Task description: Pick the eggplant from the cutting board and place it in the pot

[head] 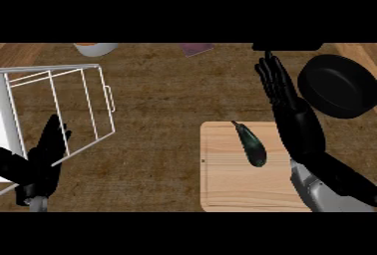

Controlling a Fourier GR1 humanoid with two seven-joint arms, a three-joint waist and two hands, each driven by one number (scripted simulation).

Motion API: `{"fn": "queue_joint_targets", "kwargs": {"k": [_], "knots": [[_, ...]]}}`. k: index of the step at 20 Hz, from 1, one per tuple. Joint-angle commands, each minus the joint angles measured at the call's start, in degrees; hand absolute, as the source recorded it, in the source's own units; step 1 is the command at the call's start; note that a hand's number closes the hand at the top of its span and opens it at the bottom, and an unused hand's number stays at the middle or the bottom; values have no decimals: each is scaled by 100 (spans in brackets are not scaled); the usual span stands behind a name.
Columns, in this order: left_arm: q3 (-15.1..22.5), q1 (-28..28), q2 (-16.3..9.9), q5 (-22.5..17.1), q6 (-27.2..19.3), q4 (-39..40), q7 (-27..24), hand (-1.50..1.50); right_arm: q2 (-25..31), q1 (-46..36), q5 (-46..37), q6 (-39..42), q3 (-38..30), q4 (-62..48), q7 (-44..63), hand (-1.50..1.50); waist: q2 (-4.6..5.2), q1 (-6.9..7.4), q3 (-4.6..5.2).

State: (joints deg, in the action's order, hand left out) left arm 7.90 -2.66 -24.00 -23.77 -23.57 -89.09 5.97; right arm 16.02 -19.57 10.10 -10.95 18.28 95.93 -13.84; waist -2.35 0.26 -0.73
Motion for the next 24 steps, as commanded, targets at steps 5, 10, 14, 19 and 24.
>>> {"fn": "queue_joint_targets", "kwargs": {"k": [5, 10, 14, 19, 24], "knots": [[-43, 992, -207, 321, 403, -493, -825, 0, 381, -587, 1830, 2671, 84, -1040, 295, 150, 515, 403, 22], [19, 1324, -101, 442, 645, -179, -1242, 0, 1637, -870, 902, 3547, -18, -2204, -246, -150, 596, 316, 45], [25, 1430, -10, 741, 537, 129, -1393, 0, 1777, -1008, 884, 4429, 71, -2346, -1151, -150, 534, 175, 33], [17, 1632, 67, 904, 578, 355, -1406, 0, 2263, -1465, 395, 5174, 135, -2716, -1778, -150, 502, 168, 46], [93, 1674, 330, 993, 567, 478, -1333, 0, 2638, -1870, -385, 5425, 647, -2730, -1867, -150, 450, 265, 65]]}}
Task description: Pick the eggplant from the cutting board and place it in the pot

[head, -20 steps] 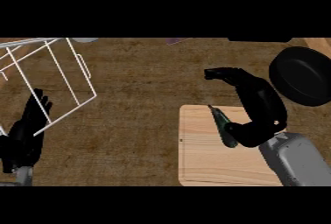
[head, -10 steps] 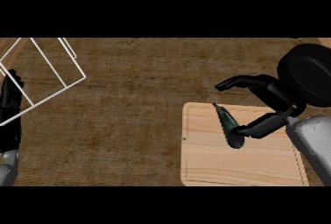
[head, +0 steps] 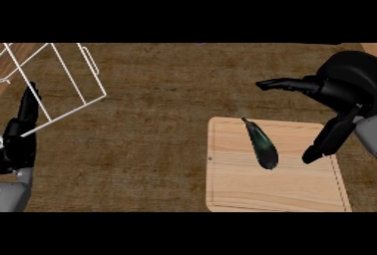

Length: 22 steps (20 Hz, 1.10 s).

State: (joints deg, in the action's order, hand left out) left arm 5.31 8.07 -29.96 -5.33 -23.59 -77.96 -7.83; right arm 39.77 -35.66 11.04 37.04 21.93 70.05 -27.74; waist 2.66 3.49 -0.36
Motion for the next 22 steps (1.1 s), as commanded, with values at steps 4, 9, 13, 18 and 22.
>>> {"fn": "queue_joint_targets", "kwargs": {"k": [4, 9, 13, 18, 22], "knots": [[255, 791, 910, -850, 682, -557, 144, 0, 364, -546, -956, 598, 686, -72, -609, -150, -70, -36, 26], [84, 912, 971, -1140, 1011, -314, 146, 0, 436, -815, -1431, 534, 1112, -349, -897, -150, -101, 0, 19], [-16, 974, 1055, -1314, 1145, -207, 129, 0, 409, -740, -1825, 304, 1565, -631, -1135, -150, -118, -28, 11], [-139, 1074, 943, -1365, 1275, -87, 150, 0, 261, -779, -2144, 77, 2037, -998, -1323, -150, -148, -46, 12], [-270, 1136, 927, -1472, 1390, 37, 107, 0, 43, -779, -2294, -205, 2323, -1248, -1588, -150, -161, -85, 16]]}}
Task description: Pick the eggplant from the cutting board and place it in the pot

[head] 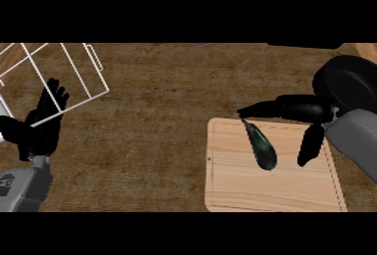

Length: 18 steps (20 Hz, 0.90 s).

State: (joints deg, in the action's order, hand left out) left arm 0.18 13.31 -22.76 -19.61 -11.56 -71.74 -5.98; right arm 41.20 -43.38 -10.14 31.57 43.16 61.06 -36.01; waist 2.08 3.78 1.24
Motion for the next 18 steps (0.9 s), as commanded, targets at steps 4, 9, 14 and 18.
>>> {"fn": "queue_joint_targets", "kwargs": {"k": [4, 9, 14, 18], "knots": [[359, 573, 361, 24, 81, -710, -32, 0, -120, 88, -274, 11, 411, -546, -1203, -150, -124, -123, -157], [234, 719, 218, -7, 182, -592, 31, 0, -387, -170, -192, -121, 491, -730, -1269, -150, -148, -181, -144], [149, 730, 139, 19, 130, -609, 111, 0, -533, -110, -541, -614, 814, -1056, -1192, -150, -165, -209, -142], [275, 712, 304, 146, 88, -586, -32, 0, -937, -159, -703, -859, 985, -1474, -1025, -150, -140, -174, -143]]}}
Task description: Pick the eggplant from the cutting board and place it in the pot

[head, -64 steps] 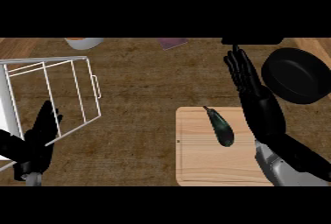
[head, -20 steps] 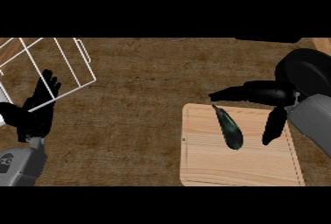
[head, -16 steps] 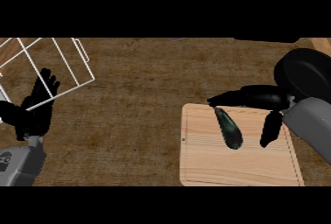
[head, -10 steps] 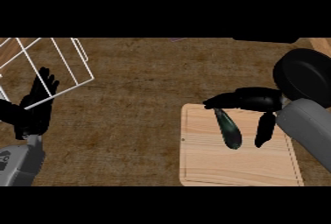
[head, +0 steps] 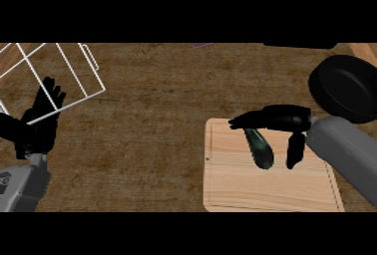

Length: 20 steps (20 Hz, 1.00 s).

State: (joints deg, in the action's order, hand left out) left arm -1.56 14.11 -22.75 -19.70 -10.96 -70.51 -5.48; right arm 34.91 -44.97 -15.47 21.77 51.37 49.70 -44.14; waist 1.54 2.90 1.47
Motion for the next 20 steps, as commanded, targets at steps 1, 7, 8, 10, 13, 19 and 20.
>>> {"fn": "queue_joint_targets", "kwargs": {"k": [1, 7, 8, 10, 13, 19, 20], "knots": [[360, 567, 123, 24, 248, -723, 60, 0, -273, -99, -58, 215, 57, -376, -311, -150, -107, -79, -164], [362, 392, 284, 80, 272, -588, -212, 0, -579, -52, -170, 38, 214, -661, -540, -150, -113, -126, -157], [344, 460, 310, 44, 180, -760, -89, 0, -658, -20, -179, 5, 241, -721, -457, -150, -131, -102, -162], [236, 621, 238, 119, 184, -417, -251, 0, -698, -77, -247, -78, 274, -931, -723, -150, -79, -142, -160], [279, 458, 182, 73, 306, -691, -133, 0, -1054, 92, -302, -268, 377, -1141, -556, -150, -111, -67, -166], [260, 477, 324, 68, 214, -615, -86, 0, -1255, 252, -485, -775, 583, -894, -1290, 150, -135, -173, -167], [243, 615, 177, 101, 271, -566, 13, 0, -1312, 151, -481, -864, 514, -1020, -1281, 150, -115, -162, -169]]}}
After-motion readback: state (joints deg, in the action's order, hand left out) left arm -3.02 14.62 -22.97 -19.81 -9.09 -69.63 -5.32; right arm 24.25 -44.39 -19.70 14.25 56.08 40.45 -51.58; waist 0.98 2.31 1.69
